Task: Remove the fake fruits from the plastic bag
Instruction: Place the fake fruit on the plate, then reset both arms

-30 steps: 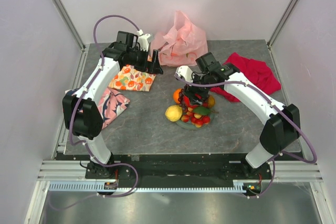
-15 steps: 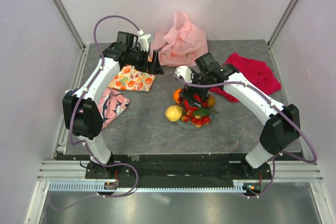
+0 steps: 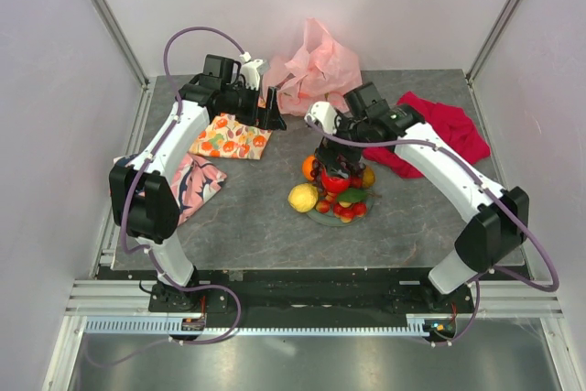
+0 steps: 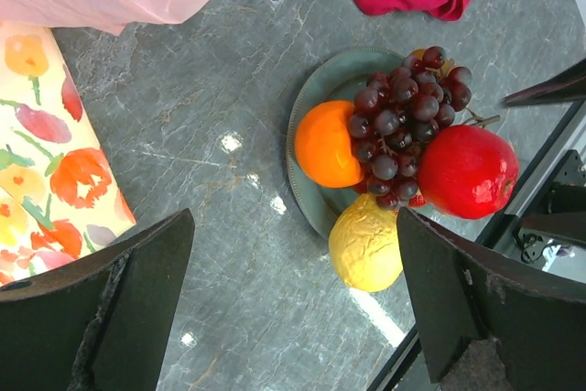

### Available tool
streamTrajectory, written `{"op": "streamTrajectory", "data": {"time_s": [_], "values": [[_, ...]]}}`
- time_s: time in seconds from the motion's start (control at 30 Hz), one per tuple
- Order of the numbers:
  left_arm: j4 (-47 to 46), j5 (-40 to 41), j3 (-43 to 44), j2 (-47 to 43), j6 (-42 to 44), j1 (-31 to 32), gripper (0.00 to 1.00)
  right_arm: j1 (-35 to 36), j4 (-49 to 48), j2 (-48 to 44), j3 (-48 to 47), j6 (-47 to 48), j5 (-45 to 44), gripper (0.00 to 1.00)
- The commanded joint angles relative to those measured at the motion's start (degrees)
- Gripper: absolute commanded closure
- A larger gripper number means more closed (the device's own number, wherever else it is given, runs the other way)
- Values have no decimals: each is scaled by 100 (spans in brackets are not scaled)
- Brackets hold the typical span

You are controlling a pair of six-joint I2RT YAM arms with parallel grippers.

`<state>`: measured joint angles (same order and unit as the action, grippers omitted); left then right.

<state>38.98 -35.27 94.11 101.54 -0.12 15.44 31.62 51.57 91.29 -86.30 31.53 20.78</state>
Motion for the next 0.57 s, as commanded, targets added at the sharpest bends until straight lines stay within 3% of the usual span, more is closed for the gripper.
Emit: {"op": "streamTrajectory", "data": {"time_s": [0.0, 0.2, 0.23, 0.33, 0.4, 0.53], "values": [[-154, 133, 344, -230, -24, -32, 1, -295, -612, -541, -624, -1085, -605, 2], [-49, 1176, 810, -406, 354, -41, 1, -1850, -1272, -235, -888, -2676, -2444, 2], [-40, 1354, 837, -485, 390, -50, 1, -2122, -1298, -51, -914, -2800, -3204, 2], [-40, 2031, 864, -669, 521, -41, 1, -2378, -1474, 65, -819, -2942, -4070, 2], [-66, 2602, 803, -731, 583, -41, 1, -2414, -1597, 12, -713, -3047, -4064, 2], [-101, 3253, 759, -881, 627, -33, 1, -2415, -1650, -119, -476, -3153, -2793, 2]]}}
